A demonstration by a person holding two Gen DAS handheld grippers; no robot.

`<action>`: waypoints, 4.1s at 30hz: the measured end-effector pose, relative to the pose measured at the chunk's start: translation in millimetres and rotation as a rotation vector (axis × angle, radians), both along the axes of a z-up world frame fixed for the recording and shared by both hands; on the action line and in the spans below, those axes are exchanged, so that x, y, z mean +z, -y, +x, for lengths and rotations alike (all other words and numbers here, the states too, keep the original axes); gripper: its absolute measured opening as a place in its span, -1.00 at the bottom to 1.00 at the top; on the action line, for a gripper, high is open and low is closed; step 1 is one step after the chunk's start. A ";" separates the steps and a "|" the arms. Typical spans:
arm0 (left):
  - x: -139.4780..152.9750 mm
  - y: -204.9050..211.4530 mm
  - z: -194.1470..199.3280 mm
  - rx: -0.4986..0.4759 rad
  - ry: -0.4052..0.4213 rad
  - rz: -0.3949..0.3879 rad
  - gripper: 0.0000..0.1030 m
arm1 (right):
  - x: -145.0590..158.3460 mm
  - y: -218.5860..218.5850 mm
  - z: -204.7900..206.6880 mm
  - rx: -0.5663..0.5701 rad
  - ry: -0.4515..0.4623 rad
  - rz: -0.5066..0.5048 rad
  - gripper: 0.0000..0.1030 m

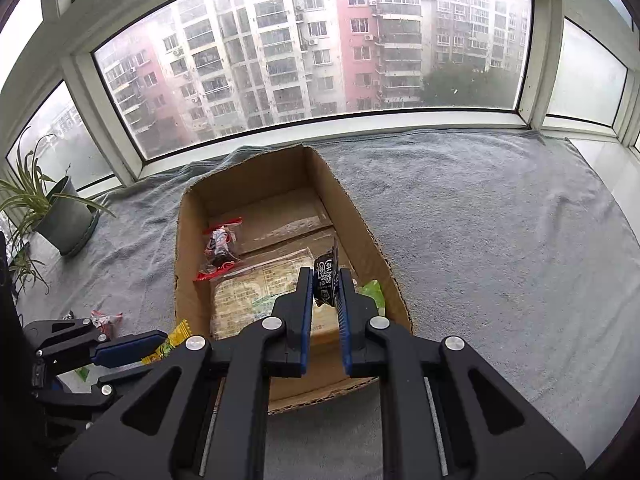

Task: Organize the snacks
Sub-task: 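Carry the yellow candy toward the box with the left gripper while the right carries the black packet there, then open the right gripper over the box while the left opens, dropping the yellow candy, then move the right gripper to the green candy while the left moves to a chocolate bar, then grasp the green candy with the right gripper while the left grasps the chocolate bar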

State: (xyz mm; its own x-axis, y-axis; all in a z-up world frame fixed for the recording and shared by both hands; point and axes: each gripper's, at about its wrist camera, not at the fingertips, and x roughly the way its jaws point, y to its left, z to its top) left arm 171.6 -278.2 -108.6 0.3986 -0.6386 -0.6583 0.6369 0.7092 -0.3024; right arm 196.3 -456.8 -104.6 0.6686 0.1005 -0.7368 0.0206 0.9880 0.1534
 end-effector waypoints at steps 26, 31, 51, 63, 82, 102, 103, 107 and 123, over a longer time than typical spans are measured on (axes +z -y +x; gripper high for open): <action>5.3 3.7 -6.8 0.001 0.013 0.031 -0.59 | 11.1 -7.5 -11.3 -0.016 0.026 -0.004 -0.17; 13.5 -16.4 -14.8 0.033 0.015 0.016 -0.59 | 20.1 -20.4 -25.0 -0.011 0.050 0.006 -0.14; 23.6 -189.3 -52.8 0.309 -0.007 0.012 0.08 | 22.7 -106.8 -87.2 0.146 0.105 0.144 0.46; -16.9 -289.3 -74.9 0.539 -0.057 0.098 0.08 | -23.9 -182.7 -93.7 0.279 -0.028 0.017 0.46; -61.0 -295.7 -47.6 0.581 -0.120 0.128 0.07 | -80.6 -228.8 -80.9 0.372 -0.177 0.027 -0.25; -82.2 -291.5 -34.6 0.572 -0.151 0.159 -0.40 | -90.6 -254.8 -73.1 0.442 -0.202 -0.078 -0.61; -81.9 -291.3 -34.5 0.572 -0.149 0.159 -0.42 | -90.4 -254.3 -72.9 0.441 -0.202 -0.074 -0.62; -80.6 -291.5 -34.1 0.577 -0.143 0.160 -0.47 | -88.4 -251.2 -73.1 0.435 -0.200 -0.034 -0.63; -65.4 -308.6 -41.4 0.622 -0.138 0.112 -0.49 | -48.0 -229.5 -78.5 0.389 -0.101 0.015 -0.64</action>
